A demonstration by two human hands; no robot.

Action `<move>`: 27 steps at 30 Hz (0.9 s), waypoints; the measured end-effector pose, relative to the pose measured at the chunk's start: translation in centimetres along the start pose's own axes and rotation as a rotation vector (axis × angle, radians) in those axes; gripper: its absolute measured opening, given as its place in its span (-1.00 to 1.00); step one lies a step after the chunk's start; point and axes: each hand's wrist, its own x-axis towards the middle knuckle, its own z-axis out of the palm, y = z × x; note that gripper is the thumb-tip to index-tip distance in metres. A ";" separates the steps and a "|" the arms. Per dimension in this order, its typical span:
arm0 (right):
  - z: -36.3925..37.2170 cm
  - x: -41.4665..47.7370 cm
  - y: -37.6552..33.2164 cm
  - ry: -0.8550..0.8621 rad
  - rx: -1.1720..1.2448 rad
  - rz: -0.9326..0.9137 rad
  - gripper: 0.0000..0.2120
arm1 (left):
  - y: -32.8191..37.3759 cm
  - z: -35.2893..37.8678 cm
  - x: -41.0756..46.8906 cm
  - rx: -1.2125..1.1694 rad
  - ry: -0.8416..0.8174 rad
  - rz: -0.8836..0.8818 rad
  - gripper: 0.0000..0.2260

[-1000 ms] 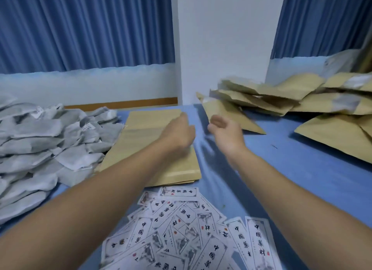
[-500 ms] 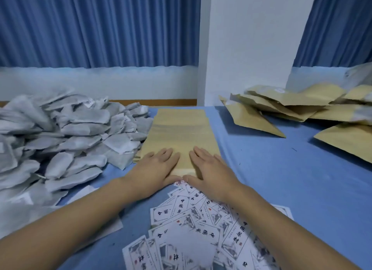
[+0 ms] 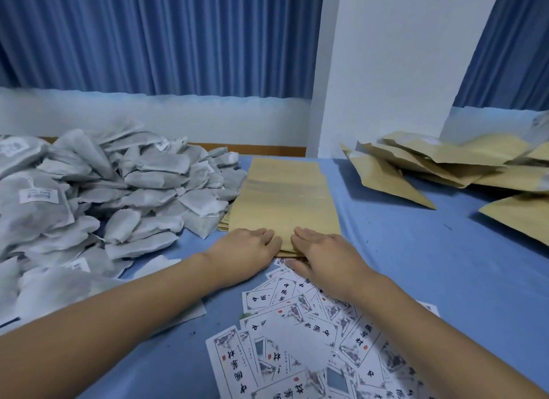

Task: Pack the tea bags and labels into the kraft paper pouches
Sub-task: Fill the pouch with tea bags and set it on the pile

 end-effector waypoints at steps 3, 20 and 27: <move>-0.1 -0.1 -0.5 0.026 -0.011 0.029 -0.69 | 0.2 -0.4 0.0 0.017 -0.047 -0.013 -0.82; -1.0 -1.7 -2.3 0.111 0.204 0.143 -0.71 | 0.8 -3.7 -2.4 -0.155 0.230 -0.084 -0.85; 0.0 -2.5 -3.3 0.196 0.126 0.181 -0.77 | 4.2 -2.2 -4.1 -0.260 0.619 0.008 -0.93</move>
